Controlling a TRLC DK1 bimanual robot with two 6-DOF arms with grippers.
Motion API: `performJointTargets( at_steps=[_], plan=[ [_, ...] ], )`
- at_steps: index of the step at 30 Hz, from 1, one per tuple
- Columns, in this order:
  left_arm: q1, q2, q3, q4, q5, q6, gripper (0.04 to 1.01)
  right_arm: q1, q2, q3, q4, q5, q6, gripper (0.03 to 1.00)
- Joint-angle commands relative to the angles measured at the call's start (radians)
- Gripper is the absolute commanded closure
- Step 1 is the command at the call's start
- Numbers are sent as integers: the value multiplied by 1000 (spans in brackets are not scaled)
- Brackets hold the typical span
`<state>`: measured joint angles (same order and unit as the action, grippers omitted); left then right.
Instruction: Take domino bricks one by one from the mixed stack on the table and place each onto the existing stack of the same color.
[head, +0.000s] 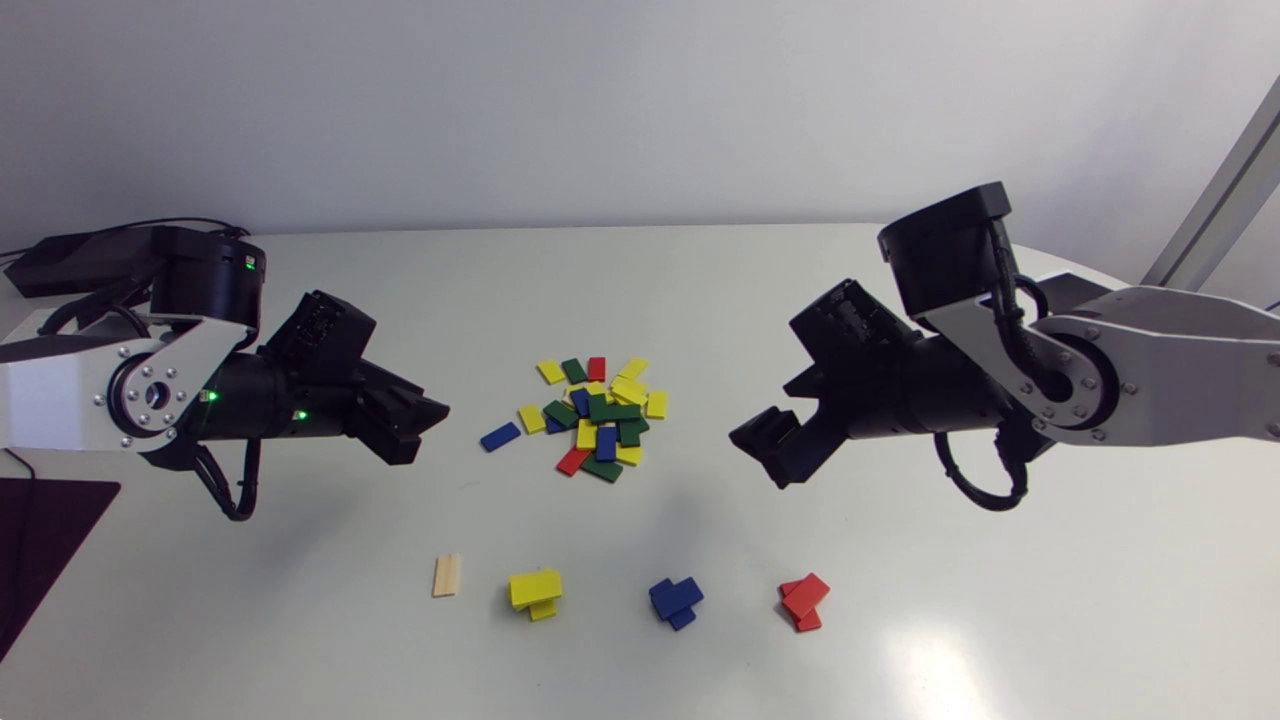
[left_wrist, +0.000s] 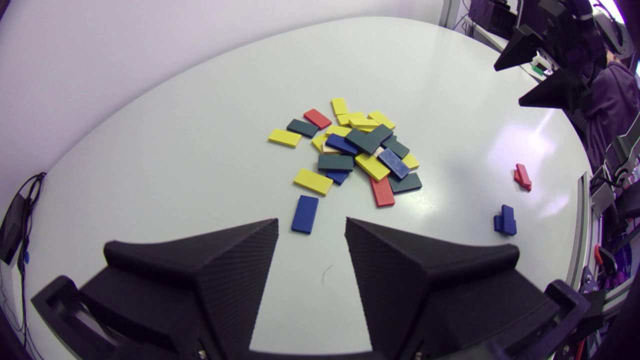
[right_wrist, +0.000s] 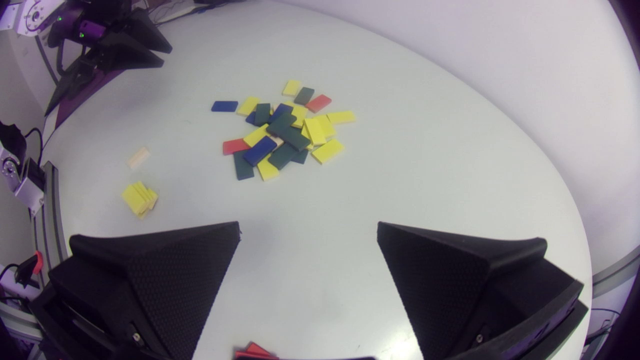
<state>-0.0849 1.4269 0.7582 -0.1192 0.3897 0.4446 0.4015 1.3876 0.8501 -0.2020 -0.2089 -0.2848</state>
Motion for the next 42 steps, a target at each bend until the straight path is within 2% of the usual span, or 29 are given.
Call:
performJointTargets(
  at_steps=[1,2,4,23,34,42],
  plan=[
    [1,21,9,3,12,-6,113,8,-13,-29,7,0,9,70],
    [20,113,58,43,12,-3,44,10,-12,-40,16,0,7,70],
    [20,145,73,56,12,2,44,10,-12,-42,18,0,6,70],
    [-1,369,204,55,12,59,44,3,28,-37,35,-3,-2,70],
    [-33,469,282,23,5,98,44,2,50,-33,46,-6,-4,70],
    [-38,541,343,-39,-6,149,48,2,51,-34,46,-6,-5,70]
  ],
)
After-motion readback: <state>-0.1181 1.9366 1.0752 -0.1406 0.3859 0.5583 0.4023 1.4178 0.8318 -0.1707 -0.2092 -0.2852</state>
